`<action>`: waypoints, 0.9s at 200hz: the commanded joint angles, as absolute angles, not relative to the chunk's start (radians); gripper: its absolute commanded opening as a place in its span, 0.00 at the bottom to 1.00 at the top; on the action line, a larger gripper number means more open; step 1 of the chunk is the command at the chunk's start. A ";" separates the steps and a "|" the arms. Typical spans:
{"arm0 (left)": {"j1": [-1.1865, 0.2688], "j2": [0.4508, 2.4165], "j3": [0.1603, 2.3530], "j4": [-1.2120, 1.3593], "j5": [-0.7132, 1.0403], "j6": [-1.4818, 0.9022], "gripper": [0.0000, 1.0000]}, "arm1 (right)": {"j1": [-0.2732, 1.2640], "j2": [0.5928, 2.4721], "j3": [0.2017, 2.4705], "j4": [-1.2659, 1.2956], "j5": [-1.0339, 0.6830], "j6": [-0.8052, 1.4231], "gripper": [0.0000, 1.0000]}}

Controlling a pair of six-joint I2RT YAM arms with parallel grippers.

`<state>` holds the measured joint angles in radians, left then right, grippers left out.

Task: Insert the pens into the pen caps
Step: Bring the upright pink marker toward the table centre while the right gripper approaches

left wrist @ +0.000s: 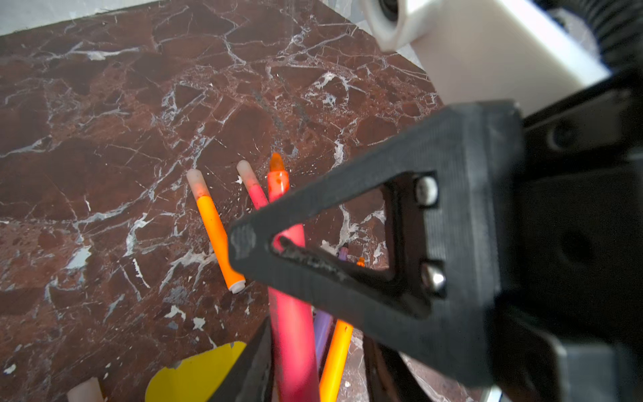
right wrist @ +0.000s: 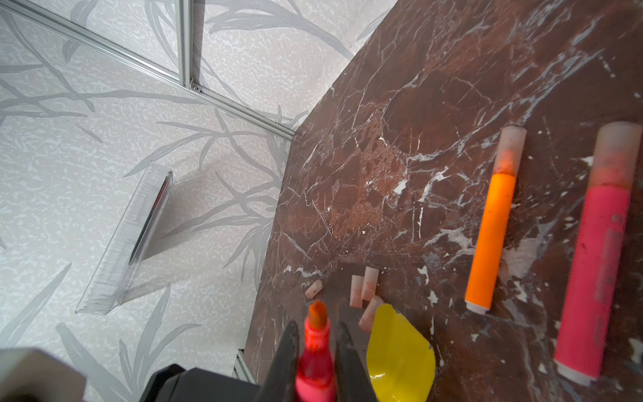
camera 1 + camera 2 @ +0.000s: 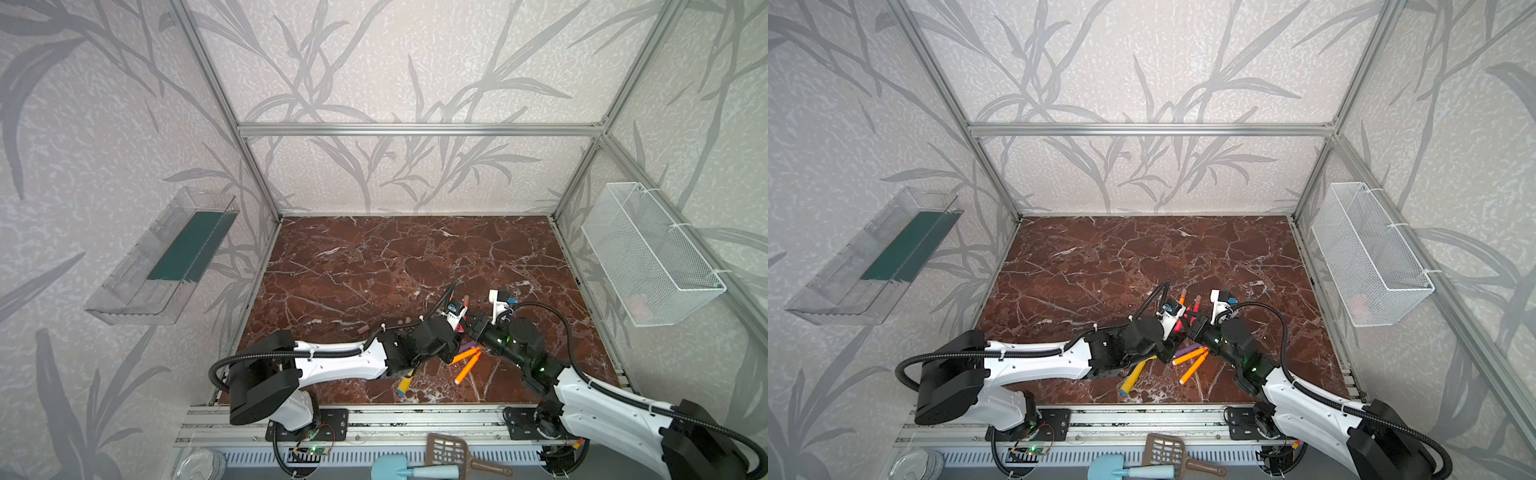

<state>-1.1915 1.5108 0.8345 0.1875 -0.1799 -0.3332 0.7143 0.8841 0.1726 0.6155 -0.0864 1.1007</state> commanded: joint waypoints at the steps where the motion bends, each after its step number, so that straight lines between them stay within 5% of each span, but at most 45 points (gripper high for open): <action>1: -1.198 1.539 0.821 0.260 -0.193 -0.312 0.43 | 0.736 0.847 0.146 0.675 -0.073 1.126 0.00; 62: -1.198 1.564 0.819 0.296 -0.188 -0.308 0.35 | 0.771 0.735 0.117 0.614 -0.006 1.126 0.00; 102: -1.197 1.565 0.828 0.287 -0.185 -0.314 0.13 | 0.781 0.732 0.127 0.583 0.015 1.111 0.00; 130: -1.193 1.562 0.832 0.270 -0.206 -0.334 0.00 | 0.782 0.767 0.157 0.566 0.011 1.089 0.20; 158: -1.131 1.509 0.808 0.209 -0.236 -0.389 0.00 | 0.782 0.796 0.199 0.507 0.018 1.057 0.43; 180: -1.000 1.393 0.732 0.157 -0.209 -0.460 0.00 | 0.785 0.822 0.239 0.445 0.032 1.023 0.52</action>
